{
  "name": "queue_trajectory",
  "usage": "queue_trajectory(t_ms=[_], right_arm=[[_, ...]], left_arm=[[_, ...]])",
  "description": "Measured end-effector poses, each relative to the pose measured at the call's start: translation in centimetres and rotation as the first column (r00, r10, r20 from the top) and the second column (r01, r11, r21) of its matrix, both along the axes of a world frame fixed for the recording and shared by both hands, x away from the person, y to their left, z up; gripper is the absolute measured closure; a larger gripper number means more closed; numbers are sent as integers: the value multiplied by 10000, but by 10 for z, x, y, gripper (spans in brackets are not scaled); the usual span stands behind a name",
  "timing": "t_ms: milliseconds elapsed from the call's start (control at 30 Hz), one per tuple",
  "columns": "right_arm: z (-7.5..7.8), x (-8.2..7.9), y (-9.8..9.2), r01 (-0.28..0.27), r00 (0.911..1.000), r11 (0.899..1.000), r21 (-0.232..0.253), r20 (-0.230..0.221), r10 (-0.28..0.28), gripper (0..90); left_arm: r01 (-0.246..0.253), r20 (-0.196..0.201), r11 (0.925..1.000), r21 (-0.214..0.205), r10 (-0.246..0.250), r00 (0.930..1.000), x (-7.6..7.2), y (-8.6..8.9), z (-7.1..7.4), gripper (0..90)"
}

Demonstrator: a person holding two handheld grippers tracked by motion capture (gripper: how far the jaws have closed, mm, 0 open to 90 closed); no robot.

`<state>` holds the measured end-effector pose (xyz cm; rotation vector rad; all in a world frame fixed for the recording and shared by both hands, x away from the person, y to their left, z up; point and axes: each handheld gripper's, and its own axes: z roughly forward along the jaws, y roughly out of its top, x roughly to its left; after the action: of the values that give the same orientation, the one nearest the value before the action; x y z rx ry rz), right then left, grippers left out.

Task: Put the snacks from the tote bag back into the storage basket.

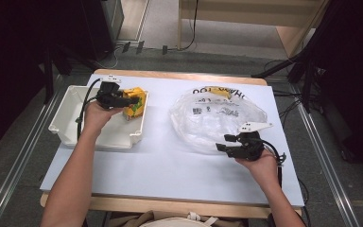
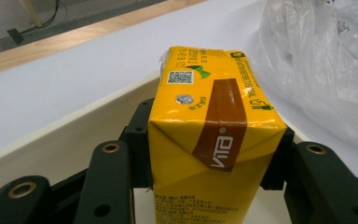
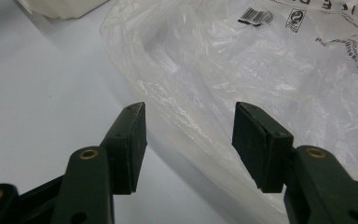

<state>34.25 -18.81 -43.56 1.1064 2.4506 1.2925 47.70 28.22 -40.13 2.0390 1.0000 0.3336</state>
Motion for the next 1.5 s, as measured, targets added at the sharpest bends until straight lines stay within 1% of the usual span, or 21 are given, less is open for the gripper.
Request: queue_trajectory(t_ms=[100,133,300,467,567,667,800,933,967,1000,1033,1100,1167,1267,1400,1500], right_arm=[[0,0,0,-4,10000,10000,0,-1,4,457],[0,0,0,-8,10000,10000,2,1,8,457],[0,0,0,4,10000,10000,-6,-6,-4,457],[0,0,0,18,10000,10000,-6,-10,-18,457],[0,0,0,25,10000,10000,-9,-2,-25,457],[0,0,0,4,10000,10000,-9,-3,-4,457],[0,0,0,8,10000,10000,4,-9,-8,457],[0,0,-1,8,10000,10000,-11,-11,-8,457],[0,0,0,-5,10000,10000,-4,-31,5,457],[0,0,0,-12,10000,10000,-11,-38,12,457],[0,0,0,-2,10000,10000,-3,-35,2,457],[0,-1,0,-19,10000,10000,7,-35,19,457],[0,0,0,-36,10000,10000,5,-34,36,457],[0,0,0,-57,10000,10000,-7,-21,57,457],[0,0,0,-58,10000,10000,-14,-26,58,457],[0,0,0,-75,10000,10000,-18,-7,75,457]], left_arm=[[138,-119,9993,343,-134,9998,-1,-2,3,518],[156,-150,9992,369,-150,9998,-1,-1,3,515],[131,-313,9998,125,-127,9994,0,3,4,504],[142,-205,9994,321,-135,9997,-1,6,7,504],[171,-149,9997,159,-168,9997,-3,8,10,485],[166,-199,9998,138,-164,9997,-3,8,10,485],[357,-174,9983,470,-349,9992,-5,4,14,472],[466,-234,9976,505,-454,9987,-6,0,16,457],[434,-217,9978,492,-424,9989,-7,0,17,452],[458,-122,9972,592,-451,9989,-7,-1,18,448],[430,-93,9973,597,-425,9991,-8,-2,18,446],[485,-142,9962,717,-476,9988,-8,-3,22,430],[515,5,9955,800,-517,9987,-9,-4,26,424],[483,104,9969,622,-490,9987,-11,-4,33,425],[430,228,9972,611,-445,9987,-15,-2,44,426],[348,330,9985,425,-362,9988,-18,2,51,432]])
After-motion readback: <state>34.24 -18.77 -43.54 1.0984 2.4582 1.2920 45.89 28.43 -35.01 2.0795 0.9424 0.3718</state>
